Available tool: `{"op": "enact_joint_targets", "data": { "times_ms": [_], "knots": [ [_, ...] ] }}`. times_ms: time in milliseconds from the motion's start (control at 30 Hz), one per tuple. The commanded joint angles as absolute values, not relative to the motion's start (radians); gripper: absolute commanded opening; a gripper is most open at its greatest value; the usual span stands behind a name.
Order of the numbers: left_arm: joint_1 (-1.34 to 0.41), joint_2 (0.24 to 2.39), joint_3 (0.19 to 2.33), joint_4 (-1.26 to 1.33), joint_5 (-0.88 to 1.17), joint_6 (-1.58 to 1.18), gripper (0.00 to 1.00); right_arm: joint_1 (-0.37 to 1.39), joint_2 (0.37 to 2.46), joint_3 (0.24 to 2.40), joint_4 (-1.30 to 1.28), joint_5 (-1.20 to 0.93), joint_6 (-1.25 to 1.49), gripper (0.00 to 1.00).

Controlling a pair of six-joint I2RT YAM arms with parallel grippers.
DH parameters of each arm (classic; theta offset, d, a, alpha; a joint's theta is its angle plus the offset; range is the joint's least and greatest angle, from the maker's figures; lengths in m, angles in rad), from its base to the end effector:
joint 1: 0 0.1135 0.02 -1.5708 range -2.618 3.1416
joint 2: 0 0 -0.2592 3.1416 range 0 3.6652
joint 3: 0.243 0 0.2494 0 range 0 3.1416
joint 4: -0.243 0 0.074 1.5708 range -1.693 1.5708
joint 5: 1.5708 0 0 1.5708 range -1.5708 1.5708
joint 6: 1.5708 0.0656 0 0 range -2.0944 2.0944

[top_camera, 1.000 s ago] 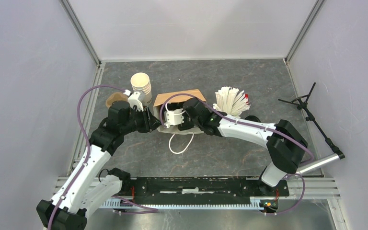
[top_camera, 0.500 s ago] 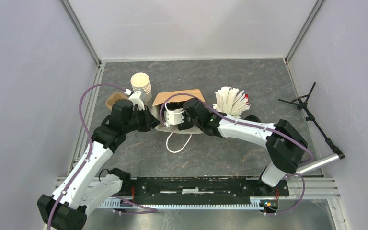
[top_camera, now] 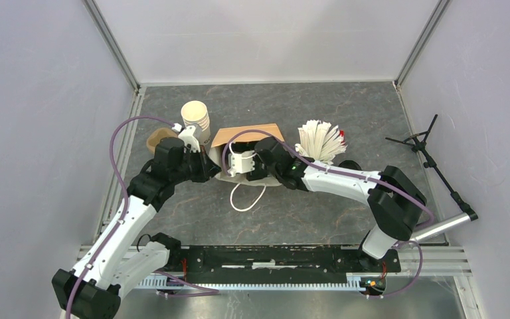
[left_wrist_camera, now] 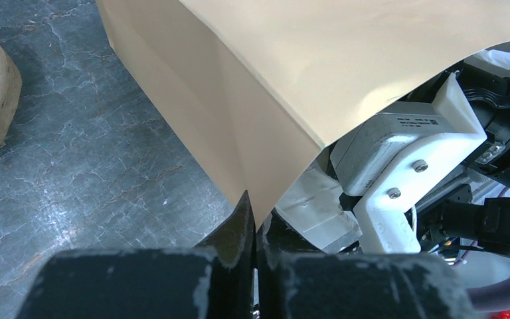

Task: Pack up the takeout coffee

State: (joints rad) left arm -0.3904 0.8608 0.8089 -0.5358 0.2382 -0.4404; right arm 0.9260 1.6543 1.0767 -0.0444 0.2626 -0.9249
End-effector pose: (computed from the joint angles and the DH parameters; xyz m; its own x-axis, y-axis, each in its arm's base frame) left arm 0.1888 -0.0944 0.2811 -0.6989 -0.1604 -0.6970 0.2802 0.8352 -0.4731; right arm 0.2473 0.3005 0.2099 0.3043 -0.8785 -0.3684 -0.6679 0.0790 -0.7400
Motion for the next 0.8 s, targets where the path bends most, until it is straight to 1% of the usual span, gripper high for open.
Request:
{"op": "enact_joint_targets", "data": {
  "times_ms": [0, 333, 767],
  "knots": [
    [-0.395, 0.857, 0.841, -0.483, 0.284, -0.486, 0.02, 0.905, 1.687, 1.048, -0.060, 0.239, -0.885, 0.87],
    [-0.395, 0.865, 0.844, -0.473, 0.295, -0.483, 0.04, 0.902, 1.698, 1.052, -0.059, 0.231, -0.879, 0.89],
    [-0.395, 0.877, 0.868, -0.485, 0.278, -0.478, 0.05, 0.902, 1.650, 1.093, -0.093, 0.208, -0.891, 0.98]
  ]
}}
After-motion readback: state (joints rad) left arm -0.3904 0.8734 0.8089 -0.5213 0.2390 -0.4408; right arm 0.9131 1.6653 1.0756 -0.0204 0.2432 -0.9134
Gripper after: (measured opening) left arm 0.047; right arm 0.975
